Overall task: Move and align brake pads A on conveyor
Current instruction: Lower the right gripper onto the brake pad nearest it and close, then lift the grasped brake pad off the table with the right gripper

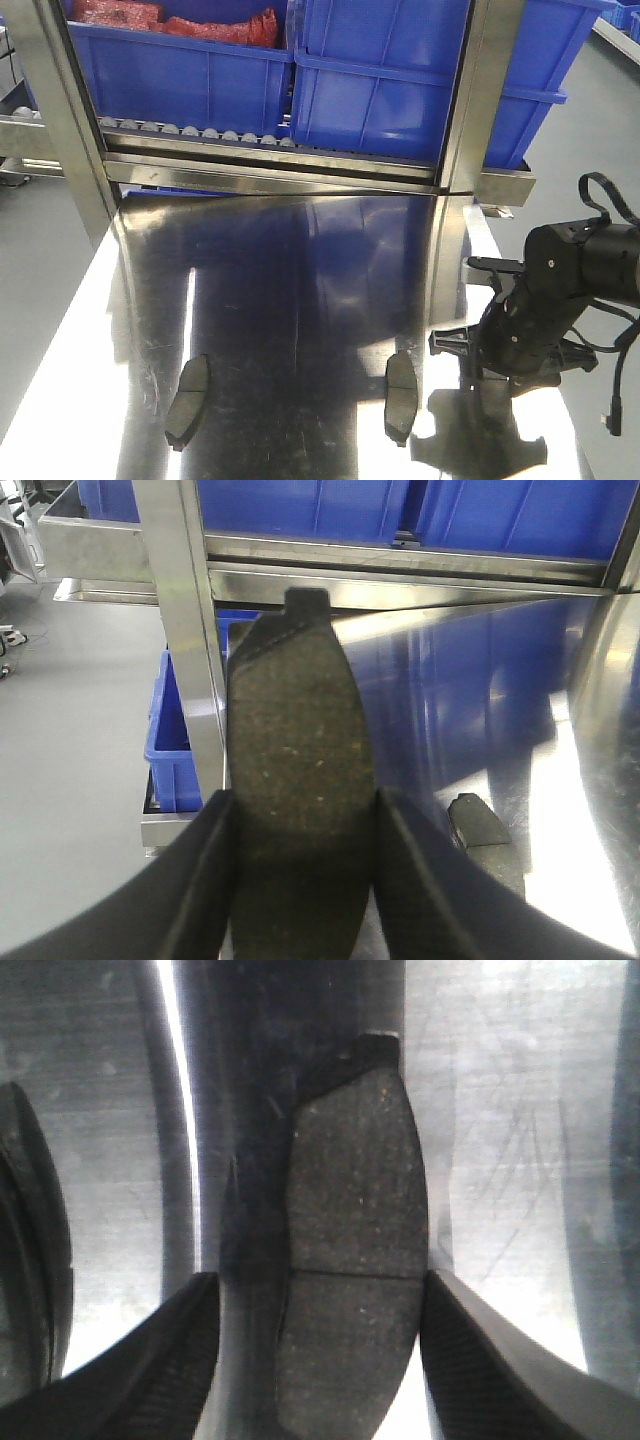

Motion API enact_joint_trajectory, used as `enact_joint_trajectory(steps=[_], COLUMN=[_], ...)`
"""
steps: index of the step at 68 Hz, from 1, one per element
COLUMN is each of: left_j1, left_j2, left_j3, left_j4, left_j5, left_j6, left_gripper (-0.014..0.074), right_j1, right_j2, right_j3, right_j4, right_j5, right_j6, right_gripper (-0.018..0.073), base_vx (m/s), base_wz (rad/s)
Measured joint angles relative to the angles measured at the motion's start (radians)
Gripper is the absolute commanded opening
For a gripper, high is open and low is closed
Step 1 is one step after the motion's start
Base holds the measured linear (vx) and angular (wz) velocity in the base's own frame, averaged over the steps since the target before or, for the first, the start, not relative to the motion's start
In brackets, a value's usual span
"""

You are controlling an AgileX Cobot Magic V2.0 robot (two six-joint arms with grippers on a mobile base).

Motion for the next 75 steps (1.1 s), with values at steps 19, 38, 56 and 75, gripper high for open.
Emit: enact_joint_trajectory(steps=[19, 38, 56, 75], left_j1=[0.000, 0.000, 0.000, 0.000], left_j2=[0.000, 0.000, 0.000, 0.000], left_j3=[0.000, 0.000, 0.000, 0.000], left_j4=[0.000, 0.000, 0.000, 0.000], left_j5=[0.000, 0.000, 0.000, 0.000], left_j6=[0.000, 0.000, 0.000, 0.000], left_gripper=[-0.0006, -0.0006, -0.0006, -0.0006], right_j1=[0.000, 0.000, 0.000, 0.000], right_j2=[0.037, 0.040, 0.037, -0.125], right_j3=[-0.015, -0.016, -0.016, -0.003], right_j4=[-0.022, -0.079, -0.101, -0.174], right_j5=[0.018, 0.004, -0.014, -0.060], right_j6=[0.013, 0.082, 0.108, 0.105], right_gripper=[0.0419, 0.0146, -0.0012, -0.0006], base_vx=[0.00, 0.00, 0.00, 0.00], base_wz=[0.00, 0.00, 0.00, 0.00])
